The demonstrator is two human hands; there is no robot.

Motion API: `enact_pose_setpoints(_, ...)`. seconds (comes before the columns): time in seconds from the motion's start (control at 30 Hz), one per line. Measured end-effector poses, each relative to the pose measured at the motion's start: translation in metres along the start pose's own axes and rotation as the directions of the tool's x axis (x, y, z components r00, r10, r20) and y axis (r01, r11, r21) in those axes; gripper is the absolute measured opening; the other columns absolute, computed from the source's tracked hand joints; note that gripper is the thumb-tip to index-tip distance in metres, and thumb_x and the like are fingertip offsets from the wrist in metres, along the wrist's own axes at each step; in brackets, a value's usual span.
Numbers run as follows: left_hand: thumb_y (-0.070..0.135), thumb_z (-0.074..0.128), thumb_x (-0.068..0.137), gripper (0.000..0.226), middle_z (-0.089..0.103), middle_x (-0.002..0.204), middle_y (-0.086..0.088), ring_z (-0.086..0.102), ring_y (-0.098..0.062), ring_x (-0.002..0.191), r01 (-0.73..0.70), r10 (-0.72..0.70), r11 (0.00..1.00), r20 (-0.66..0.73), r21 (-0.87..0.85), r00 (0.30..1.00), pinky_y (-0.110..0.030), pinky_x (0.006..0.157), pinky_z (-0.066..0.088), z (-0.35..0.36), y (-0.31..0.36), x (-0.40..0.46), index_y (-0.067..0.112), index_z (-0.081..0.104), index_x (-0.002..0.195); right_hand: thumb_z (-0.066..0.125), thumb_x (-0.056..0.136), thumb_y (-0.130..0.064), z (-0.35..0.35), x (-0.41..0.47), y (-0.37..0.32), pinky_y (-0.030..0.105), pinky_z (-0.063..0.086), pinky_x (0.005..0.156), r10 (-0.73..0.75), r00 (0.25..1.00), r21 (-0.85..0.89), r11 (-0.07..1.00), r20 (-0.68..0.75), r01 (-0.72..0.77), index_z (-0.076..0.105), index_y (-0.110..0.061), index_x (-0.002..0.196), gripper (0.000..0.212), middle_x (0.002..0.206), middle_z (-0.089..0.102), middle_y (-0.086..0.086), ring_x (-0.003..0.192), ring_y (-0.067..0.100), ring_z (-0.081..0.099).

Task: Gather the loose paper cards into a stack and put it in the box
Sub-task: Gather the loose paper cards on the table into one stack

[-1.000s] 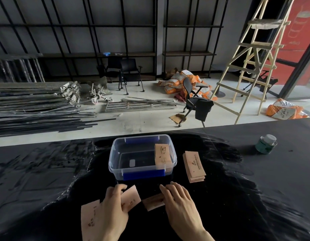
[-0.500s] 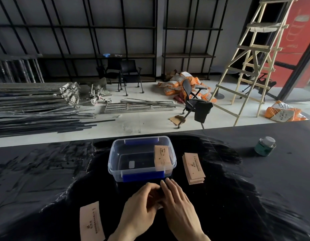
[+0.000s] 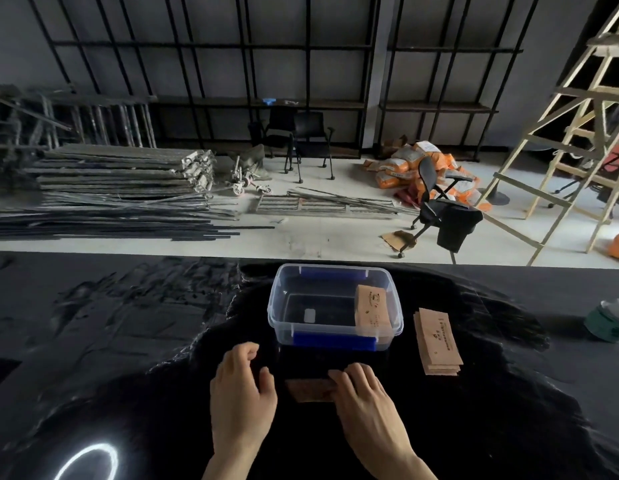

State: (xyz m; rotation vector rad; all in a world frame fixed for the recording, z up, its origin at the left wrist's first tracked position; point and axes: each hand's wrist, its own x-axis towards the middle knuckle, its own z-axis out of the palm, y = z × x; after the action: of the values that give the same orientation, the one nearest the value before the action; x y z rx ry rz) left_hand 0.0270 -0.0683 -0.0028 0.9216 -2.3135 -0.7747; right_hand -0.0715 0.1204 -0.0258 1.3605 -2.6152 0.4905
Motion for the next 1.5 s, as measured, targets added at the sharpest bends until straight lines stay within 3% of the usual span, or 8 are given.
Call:
enact_pose_setpoints(0.13,0.053,0.068,0.081,0.063,0.066,0.126,-0.004,0.057,-0.025,0.121,0.215,-0.221,0.904,-0.027,0.368,0.975,-0.044,0.102,0.045,-0.025,-0.032,0.000,0.021,0.053,0.133,0.069,0.089,-0.025,0.010,0.016,-0.018,0.038,0.061,0.089,-0.037,0.999,0.060,0.998,0.014,0.036,0.061,-0.015,0.128,0.041,0.113,0.064,0.005,0.108,0.026,0.061)
enact_pose_setpoints(0.3,0.072,0.054,0.076,0.077,0.067,0.128,0.004,0.057,-0.022,0.122,0.202,-0.263,0.820,0.039,0.535,0.964,-0.044,0.102,0.042,-0.029,-0.051,-0.012,0.028,0.048,0.138,0.047,0.090,-0.034,0.017,0.028,-0.032,0.037,0.061,0.085,-0.064,0.997,0.064,0.996,0.031,0.062,0.058,-0.017,0.124,0.040,0.108,0.062,0.003,0.102,0.024,0.060)
enact_pose_setpoints(0.5,0.055,0.070,0.079,0.061,0.064,0.114,0.011,0.062,-0.014,0.107,0.239,-0.281,0.930,0.123,0.279,0.952,-0.035,0.093,0.048,-0.027,-0.047,-0.009,0.039,0.043,0.131,0.052,0.096,-0.036,0.017,0.033,-0.030,0.031,0.053,0.093,-0.070,0.991,0.099,0.993,0.116,0.058,0.054,-0.021,0.133,0.039,0.118,0.056,-0.001,0.107,0.019,0.054)
enact_pose_setpoints(0.6,0.028,0.081,0.077,0.063,0.059,0.111,0.017,0.063,-0.006,0.088,0.245,-0.246,0.969,0.164,0.029,0.955,-0.020,0.068,0.047,-0.032,-0.046,0.000,0.042,0.045,0.127,0.058,0.099,-0.033,0.015,0.033,-0.031,0.031,0.053,0.090,-0.086,0.990,0.130,0.989,0.115,0.071,0.056,-0.021,0.130,0.033,0.117,0.056,-0.001,0.105,0.019,0.053)
enact_pose_setpoints(0.73,-0.006,0.067,0.080,0.069,0.067,0.104,0.023,0.068,0.000,0.091,0.092,-0.077,0.993,0.184,-0.075,0.980,-0.023,0.076,0.057,-0.032,-0.035,0.014,0.047,0.051,0.121,0.053,0.098,-0.032,0.016,0.031,-0.030,0.031,0.055,0.084,-0.105,0.991,0.166,0.982,0.082,0.090,0.056,-0.022,0.122,0.026,0.113,0.054,-0.001,0.102,0.019,0.054)
enact_pose_setpoints(1.1,0.004,0.055,0.086,0.049,0.068,0.113,0.016,0.071,-0.002,0.102,-0.014,0.166,0.948,0.455,-0.319,0.875,-0.031,0.080,0.065,-0.010,0.011,0.008,0.040,0.048,0.117,0.067,0.094,-0.030,0.028,0.030,-0.028,0.031,0.051,0.104,-0.049,0.998,0.238,0.970,-0.024,0.054,0.025,-0.014,0.160,0.080,0.140,0.055,-0.001,0.127,0.015,0.049)
enact_pose_setpoints(1.33,0.031,0.068,0.078,0.049,0.064,0.117,0.022,0.064,-0.002,0.104,-0.284,0.220,0.956,0.474,0.067,0.853,-0.026,0.088,0.055,-0.027,-0.008,0.010,0.044,0.048,0.121,0.057,0.102,-0.029,0.020,0.032,-0.031,0.035,0.057,0.089,-0.094,0.995,0.146,0.984,-0.034,0.098,0.056,-0.019,0.130,0.030,0.115,0.062,-0.001,0.107,0.019,0.057)
enact_pose_setpoints(1.5,0.024,0.065,0.083,0.039,0.069,0.108,0.021,0.069,-0.004,0.095,-0.294,0.208,0.949,0.473,0.113,0.856,-0.027,0.079,0.057,-0.020,-0.005,0.010,0.042,0.054,0.115,0.063,0.097,-0.030,0.020,0.030,-0.028,0.034,0.056,0.093,-0.045,0.997,0.126,0.991,-0.060,0.052,0.051,-0.020,0.140,0.046,0.127,0.060,-0.002,0.118,0.018,0.056)
